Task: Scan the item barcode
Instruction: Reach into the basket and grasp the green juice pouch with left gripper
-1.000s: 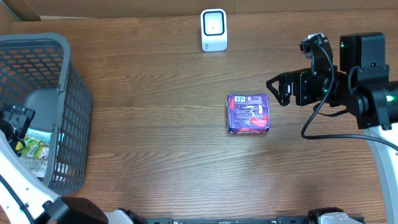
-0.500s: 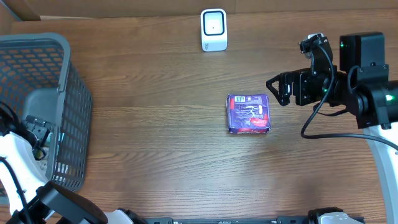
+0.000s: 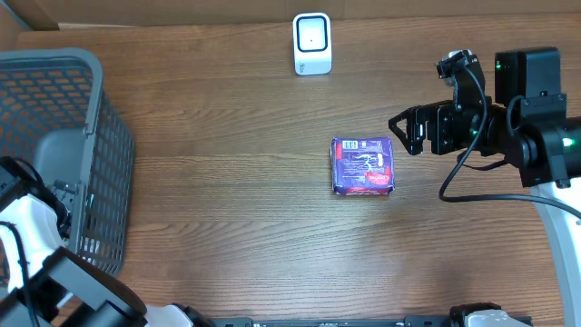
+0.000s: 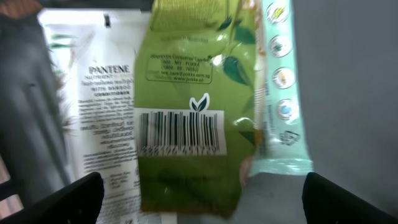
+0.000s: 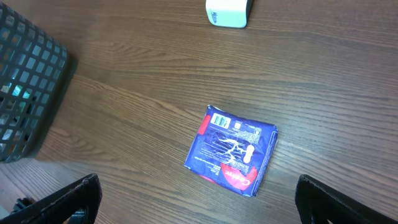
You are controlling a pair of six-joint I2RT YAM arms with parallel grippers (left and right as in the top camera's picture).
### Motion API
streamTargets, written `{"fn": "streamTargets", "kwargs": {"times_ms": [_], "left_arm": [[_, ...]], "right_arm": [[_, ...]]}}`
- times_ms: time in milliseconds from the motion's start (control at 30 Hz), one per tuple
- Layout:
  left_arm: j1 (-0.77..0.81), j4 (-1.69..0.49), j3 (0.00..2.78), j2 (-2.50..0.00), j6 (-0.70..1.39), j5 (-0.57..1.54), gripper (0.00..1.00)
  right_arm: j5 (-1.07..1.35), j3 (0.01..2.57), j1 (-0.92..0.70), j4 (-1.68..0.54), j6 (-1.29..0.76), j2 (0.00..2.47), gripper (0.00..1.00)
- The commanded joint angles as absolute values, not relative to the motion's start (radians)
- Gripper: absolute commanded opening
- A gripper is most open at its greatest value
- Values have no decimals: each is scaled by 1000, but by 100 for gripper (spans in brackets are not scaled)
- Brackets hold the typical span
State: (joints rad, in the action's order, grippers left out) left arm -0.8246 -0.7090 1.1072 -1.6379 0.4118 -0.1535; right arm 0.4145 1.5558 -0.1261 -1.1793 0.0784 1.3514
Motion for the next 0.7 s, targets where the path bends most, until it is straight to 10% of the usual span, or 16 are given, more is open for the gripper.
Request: {"fn": "streamTargets", "kwargs": {"times_ms": [0, 100, 433, 667], "left_arm": [[-826, -706, 1102, -1677, 395, -178, 75], [-826, -706, 1103, -1678, 396, -180, 47], [-823, -786, 1227, -1666, 396, -152, 4], [-808, -953, 1389, -1665, 395, -139, 4]], "right_arm": [[419, 1572, -130, -1178, 78, 1353, 100], [419, 1572, -130, -1181, 78, 1353, 100], [405, 1572, -130, -1184, 78, 1353, 100], [405, 1572, -130, -1184, 78, 1353, 100]]}}
